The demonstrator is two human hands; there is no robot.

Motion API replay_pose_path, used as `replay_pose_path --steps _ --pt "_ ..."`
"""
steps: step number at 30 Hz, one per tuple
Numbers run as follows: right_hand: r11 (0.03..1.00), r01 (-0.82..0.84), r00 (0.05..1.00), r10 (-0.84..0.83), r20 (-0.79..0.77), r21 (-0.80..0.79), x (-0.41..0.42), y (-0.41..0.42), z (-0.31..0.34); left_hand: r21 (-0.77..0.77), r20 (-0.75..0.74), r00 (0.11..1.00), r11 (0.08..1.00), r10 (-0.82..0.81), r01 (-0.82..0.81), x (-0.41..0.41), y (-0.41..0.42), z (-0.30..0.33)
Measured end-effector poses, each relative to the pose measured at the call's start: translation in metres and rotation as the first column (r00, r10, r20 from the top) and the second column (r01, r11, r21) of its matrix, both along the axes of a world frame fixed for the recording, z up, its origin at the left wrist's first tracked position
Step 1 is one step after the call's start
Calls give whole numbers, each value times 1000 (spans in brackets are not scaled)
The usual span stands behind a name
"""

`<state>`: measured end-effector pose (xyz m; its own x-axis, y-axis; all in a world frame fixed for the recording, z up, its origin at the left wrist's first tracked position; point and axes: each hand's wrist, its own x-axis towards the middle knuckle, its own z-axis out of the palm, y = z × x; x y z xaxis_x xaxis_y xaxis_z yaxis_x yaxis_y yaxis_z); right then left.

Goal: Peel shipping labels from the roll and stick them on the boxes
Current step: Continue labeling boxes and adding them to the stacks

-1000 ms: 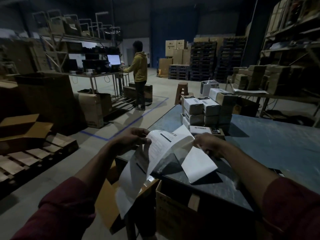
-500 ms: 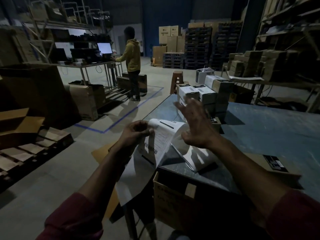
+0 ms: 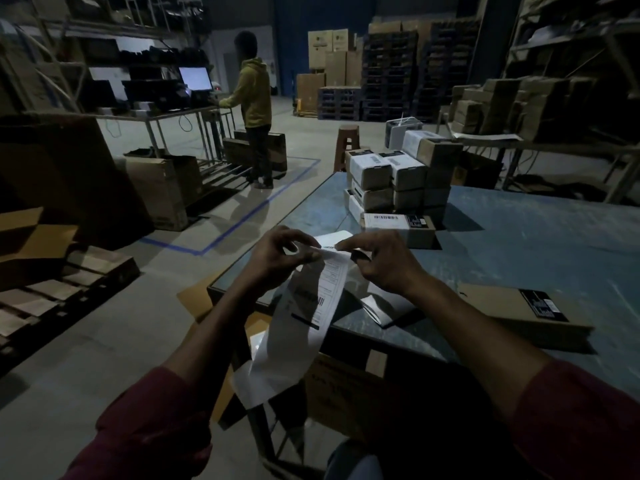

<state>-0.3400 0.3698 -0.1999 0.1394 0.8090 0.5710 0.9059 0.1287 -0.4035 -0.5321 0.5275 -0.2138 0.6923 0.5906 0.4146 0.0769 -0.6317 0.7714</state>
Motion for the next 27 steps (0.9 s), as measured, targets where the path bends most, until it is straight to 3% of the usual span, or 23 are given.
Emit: replay_pose_path --steps 2,7,14,21,27 --pt "1000 10 1000 -10 -8 18 1 1 -2 58 -9 999 998 38 -37 1 3 -1" --pt "998 15 1000 -14 -13 57 6 5 -10 171 -67 996 983 -53 64 3 4 5" --pt "997 64 997 -62 -43 47 5 9 -14 465 -199 980 883 27 70 4 -2 19" --pt "999 39 998 -40 -47 -18 -1 11 -16 441 -226 974 892 8 95 14 -10 26" --pt "991 123 992 -124 -14 -61 -4 13 -18 413 -213 977 908 27 65 9 -14 28"
